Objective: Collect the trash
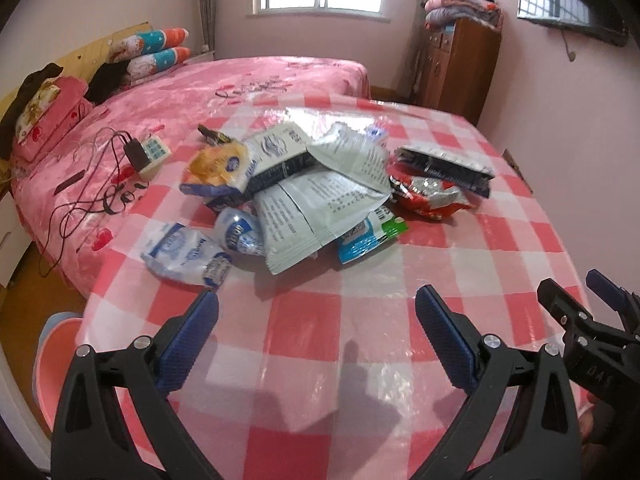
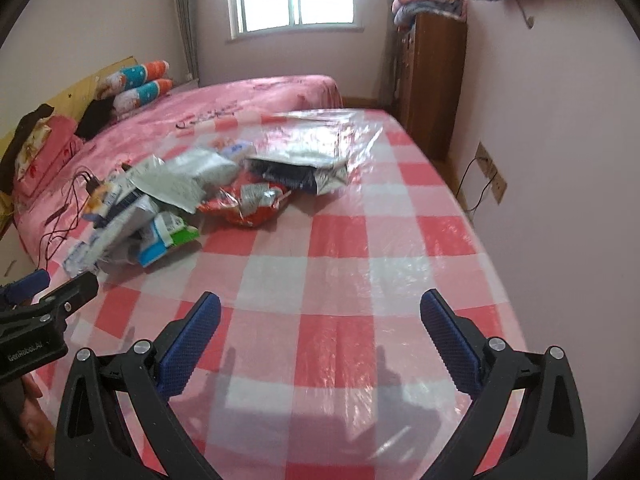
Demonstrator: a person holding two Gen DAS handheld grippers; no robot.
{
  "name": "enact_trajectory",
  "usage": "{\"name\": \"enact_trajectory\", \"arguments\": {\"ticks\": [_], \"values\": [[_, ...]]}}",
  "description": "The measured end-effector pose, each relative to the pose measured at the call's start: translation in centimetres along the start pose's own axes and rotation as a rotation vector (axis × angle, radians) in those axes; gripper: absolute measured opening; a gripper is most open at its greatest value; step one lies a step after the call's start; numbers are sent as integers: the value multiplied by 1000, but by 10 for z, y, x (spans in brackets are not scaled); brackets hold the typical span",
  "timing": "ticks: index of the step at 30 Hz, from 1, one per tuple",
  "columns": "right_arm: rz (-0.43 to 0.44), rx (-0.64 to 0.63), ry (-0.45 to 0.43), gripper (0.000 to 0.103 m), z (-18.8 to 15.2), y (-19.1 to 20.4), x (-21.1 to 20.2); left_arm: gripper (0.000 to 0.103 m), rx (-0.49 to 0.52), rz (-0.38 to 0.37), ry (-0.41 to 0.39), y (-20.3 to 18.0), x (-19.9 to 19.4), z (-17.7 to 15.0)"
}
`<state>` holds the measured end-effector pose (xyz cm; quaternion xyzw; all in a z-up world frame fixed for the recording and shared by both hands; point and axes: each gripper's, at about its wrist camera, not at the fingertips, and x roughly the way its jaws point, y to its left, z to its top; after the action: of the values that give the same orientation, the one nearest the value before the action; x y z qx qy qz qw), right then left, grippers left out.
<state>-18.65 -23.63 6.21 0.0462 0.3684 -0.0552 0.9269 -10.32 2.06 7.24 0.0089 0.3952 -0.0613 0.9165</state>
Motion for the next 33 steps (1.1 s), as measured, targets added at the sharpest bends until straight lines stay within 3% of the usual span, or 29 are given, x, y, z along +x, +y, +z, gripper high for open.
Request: {"name": "enact_trajectory", "arguments": {"ticks": [8, 16, 25, 33], "values": [[14, 30, -114, 99, 7, -1, -50, 99, 23, 31, -118, 11, -44, 5], [28, 28, -197, 99, 10, 3, -88, 99, -4, 4, -177, 21, -81, -2], [24, 17, -225, 99, 6, 9, -108, 99, -7, -20, -241, 28, -105, -7], [20, 4, -234, 99, 2, 13, -113, 99, -32, -37, -243, 31, -111, -13]]}}
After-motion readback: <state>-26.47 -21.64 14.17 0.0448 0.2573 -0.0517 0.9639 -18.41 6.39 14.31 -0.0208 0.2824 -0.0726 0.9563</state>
